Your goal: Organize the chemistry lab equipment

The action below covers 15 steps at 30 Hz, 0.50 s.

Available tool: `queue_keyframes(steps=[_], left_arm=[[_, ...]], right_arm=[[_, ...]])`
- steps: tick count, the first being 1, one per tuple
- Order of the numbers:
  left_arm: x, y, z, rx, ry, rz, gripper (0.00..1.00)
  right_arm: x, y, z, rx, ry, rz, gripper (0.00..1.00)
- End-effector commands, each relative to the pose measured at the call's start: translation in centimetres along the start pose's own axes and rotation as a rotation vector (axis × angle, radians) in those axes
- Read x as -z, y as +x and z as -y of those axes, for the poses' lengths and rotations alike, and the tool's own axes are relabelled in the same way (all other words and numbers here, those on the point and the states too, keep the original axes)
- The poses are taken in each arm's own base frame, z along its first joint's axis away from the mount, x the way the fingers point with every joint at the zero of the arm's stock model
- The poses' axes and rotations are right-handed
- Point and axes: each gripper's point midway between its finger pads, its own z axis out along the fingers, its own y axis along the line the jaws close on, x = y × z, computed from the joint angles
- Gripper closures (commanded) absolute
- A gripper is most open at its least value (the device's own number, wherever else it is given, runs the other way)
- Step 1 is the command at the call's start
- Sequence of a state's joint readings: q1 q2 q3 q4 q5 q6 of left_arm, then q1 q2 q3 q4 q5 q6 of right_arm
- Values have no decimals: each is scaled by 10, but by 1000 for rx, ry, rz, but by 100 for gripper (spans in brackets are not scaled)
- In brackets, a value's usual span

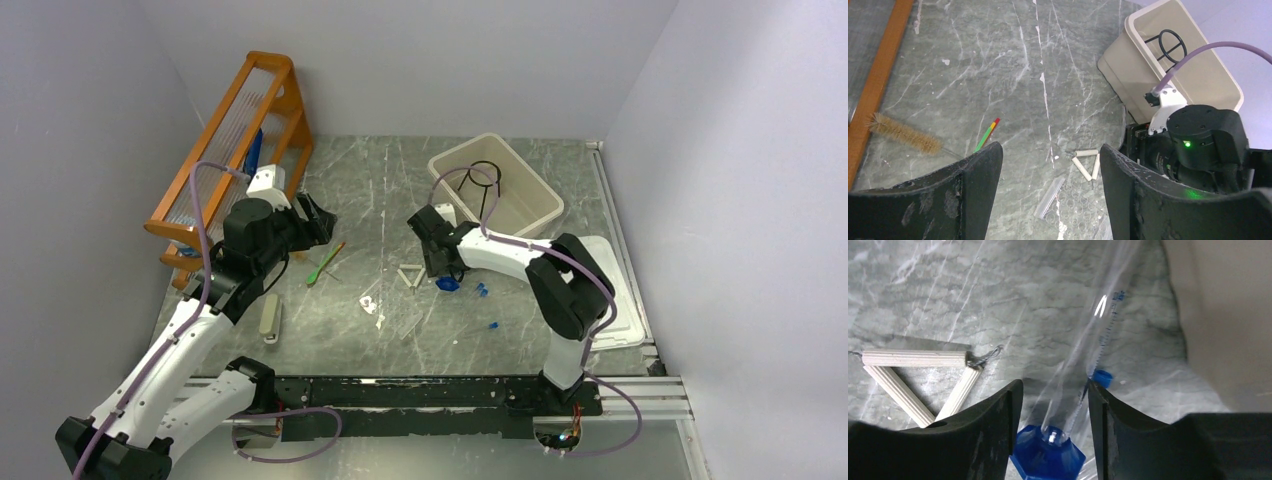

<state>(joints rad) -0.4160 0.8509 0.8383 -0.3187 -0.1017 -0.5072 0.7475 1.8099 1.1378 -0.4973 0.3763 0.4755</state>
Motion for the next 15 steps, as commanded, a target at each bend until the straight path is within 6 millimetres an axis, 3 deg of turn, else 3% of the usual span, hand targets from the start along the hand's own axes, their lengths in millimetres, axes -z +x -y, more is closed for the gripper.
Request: queue_keyframes(steps=[1, 6, 15], left_arm=[[-1, -1, -2, -23, -6, 18, 25], [-5, 2, -3, -20, -9, 10, 25], [-7, -1, -3, -29, -12, 13, 25]], right_arm=[[-2, -7, -21, 37, -106, 14, 49], [-4, -9, -28, 77, -140, 14, 62], [-16, -8, -35, 105, -143, -16, 63]])
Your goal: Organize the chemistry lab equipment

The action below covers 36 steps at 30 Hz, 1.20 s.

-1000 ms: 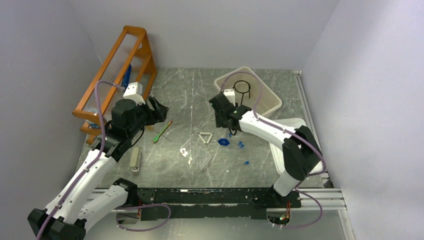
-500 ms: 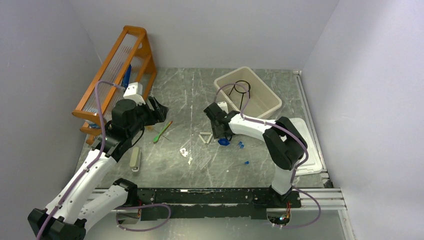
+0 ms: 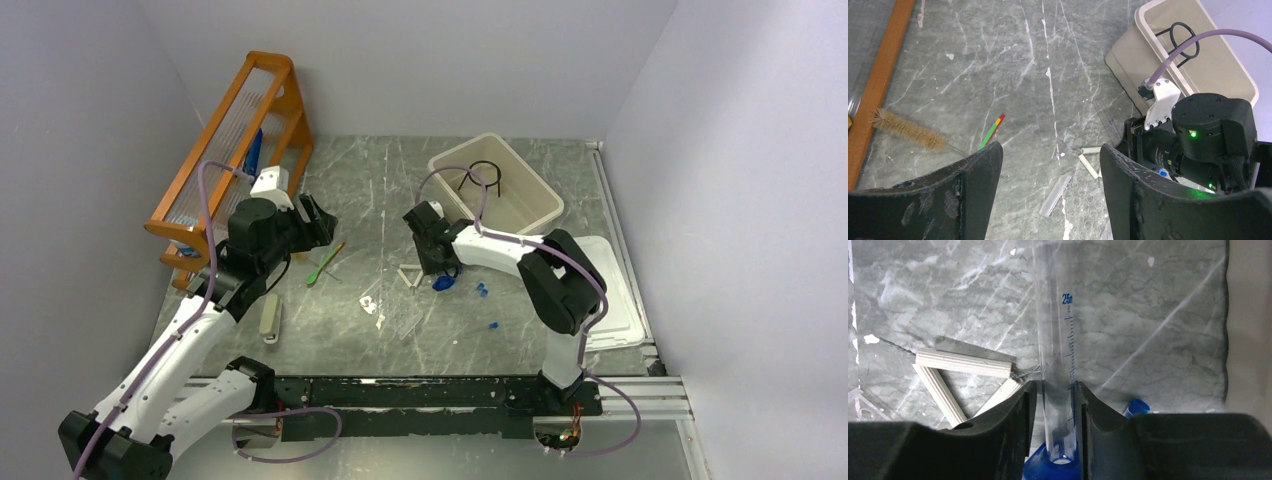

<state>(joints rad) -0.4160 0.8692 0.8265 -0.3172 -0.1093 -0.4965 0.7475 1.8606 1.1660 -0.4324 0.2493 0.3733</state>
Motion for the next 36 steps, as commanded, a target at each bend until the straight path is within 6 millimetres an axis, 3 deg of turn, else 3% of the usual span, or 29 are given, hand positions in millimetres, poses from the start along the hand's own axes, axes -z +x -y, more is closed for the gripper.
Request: queue_keyframes(steps=[1, 4, 7, 11, 14, 18, 23, 30, 36], left_arm=[[-1, -10, 4, -15, 10, 38, 25], [-1, -11, 5, -17, 11, 38, 25], [0, -14, 5, -21, 11, 42, 25], [2, -19, 7, -22, 13, 54, 25], [2, -21, 10, -19, 24, 62, 25], [1, -23, 15, -13, 46, 61, 25], [0, -25, 21, -7, 69, 55, 25], [-2, -25, 27, -14, 91, 37, 25], [0, -24, 25, -26, 83, 26, 25]], right_arm=[[-8, -6, -5, 15, -5, -3, 66], [-2, -18, -6, 14, -7, 28, 80], [17, -41, -10, 21, -36, 97, 84], [62, -83, -10, 40, -81, 236, 85], [98, -115, 0, 39, -106, 340, 85], [141, -155, 36, 27, -97, 469, 85], [173, -183, 104, -30, -62, 586, 85], [184, -187, 143, 56, -57, 643, 85], [154, -175, 149, 138, -93, 567, 86]])
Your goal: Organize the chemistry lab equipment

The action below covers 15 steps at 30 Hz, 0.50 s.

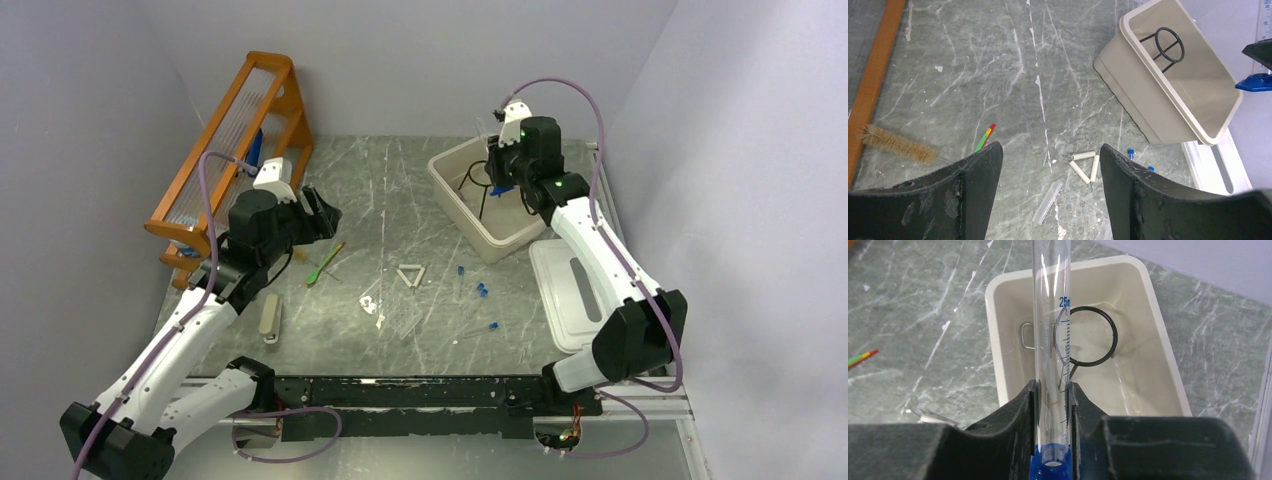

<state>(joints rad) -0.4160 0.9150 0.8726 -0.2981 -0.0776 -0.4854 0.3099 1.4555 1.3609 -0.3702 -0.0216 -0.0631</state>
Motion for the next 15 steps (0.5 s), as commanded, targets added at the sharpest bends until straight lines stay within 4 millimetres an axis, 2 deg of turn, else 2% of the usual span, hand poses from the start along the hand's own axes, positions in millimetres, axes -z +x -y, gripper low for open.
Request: queue_keyframes(steps=[1, 15], left_arm=[[5, -13, 12, -19, 43, 23, 25], [-2, -6, 5, -20, 10, 5, 25]], right_arm=[[-16, 25, -4, 93, -93, -56, 86], [-52, 104, -8, 155, -216, -277, 86]])
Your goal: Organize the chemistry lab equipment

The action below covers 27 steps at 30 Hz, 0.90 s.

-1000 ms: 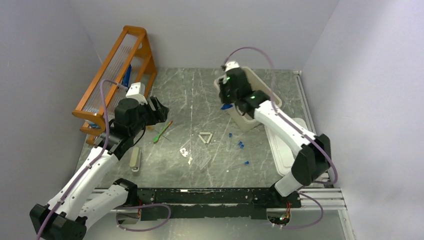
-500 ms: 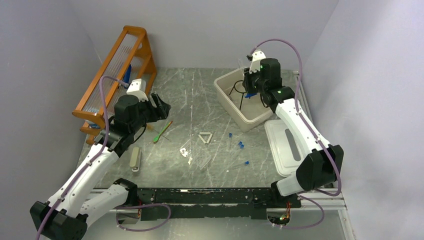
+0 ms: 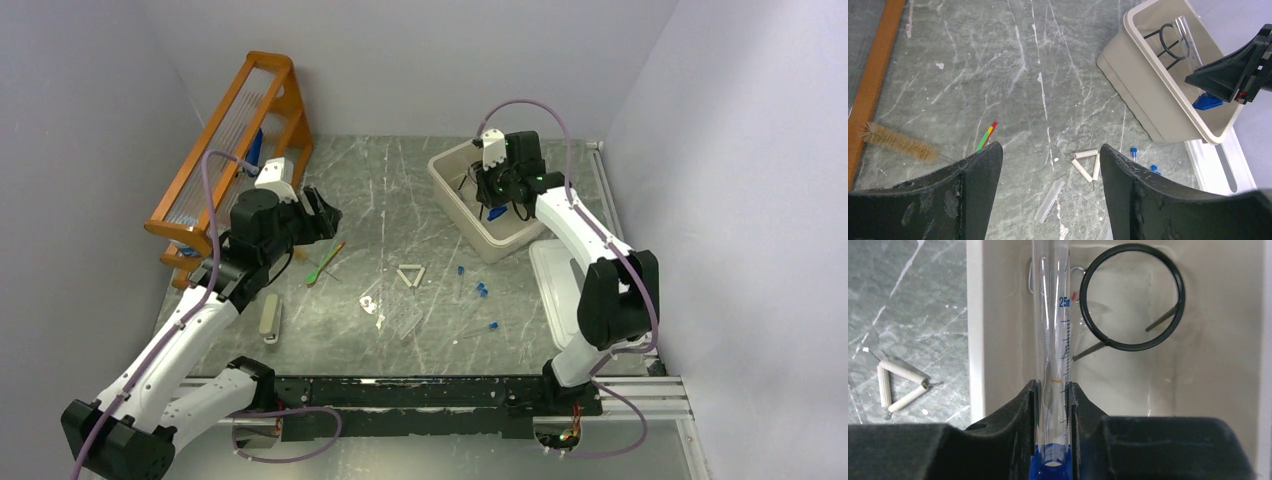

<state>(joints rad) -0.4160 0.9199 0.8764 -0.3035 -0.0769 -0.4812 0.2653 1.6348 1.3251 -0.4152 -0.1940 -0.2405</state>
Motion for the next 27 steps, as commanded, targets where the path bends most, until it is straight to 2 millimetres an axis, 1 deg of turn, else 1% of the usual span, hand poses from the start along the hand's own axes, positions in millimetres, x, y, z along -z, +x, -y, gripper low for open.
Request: queue_keyframes(steps=[1, 7, 11, 14, 17, 20, 27], left_arm=[[-1, -7, 5, -15, 13, 11, 25], [-3, -9, 6, -17, 8, 9, 25], [-4, -8, 4, -18, 0, 6, 25], [-4, -8, 3, -16, -7, 4, 26], [-3, -8, 4, -14, -6, 3, 26], [-3, -8, 3, -16, -7, 1, 26], [-4, -5, 2, -34, -11, -14, 25]], right_arm=[[-12, 22, -3, 35, -52, -62, 86], [-31, 53, -6, 42, -93, -164, 86], [-40, 65, -4, 43, -92, -198, 84], [-46, 75, -4, 40, -97, -229, 81], [-51, 83, -4, 31, -101, -258, 75], [-51, 84, -5, 21, -106, -269, 71], [-40, 68, -7, 9, -101, -224, 62]])
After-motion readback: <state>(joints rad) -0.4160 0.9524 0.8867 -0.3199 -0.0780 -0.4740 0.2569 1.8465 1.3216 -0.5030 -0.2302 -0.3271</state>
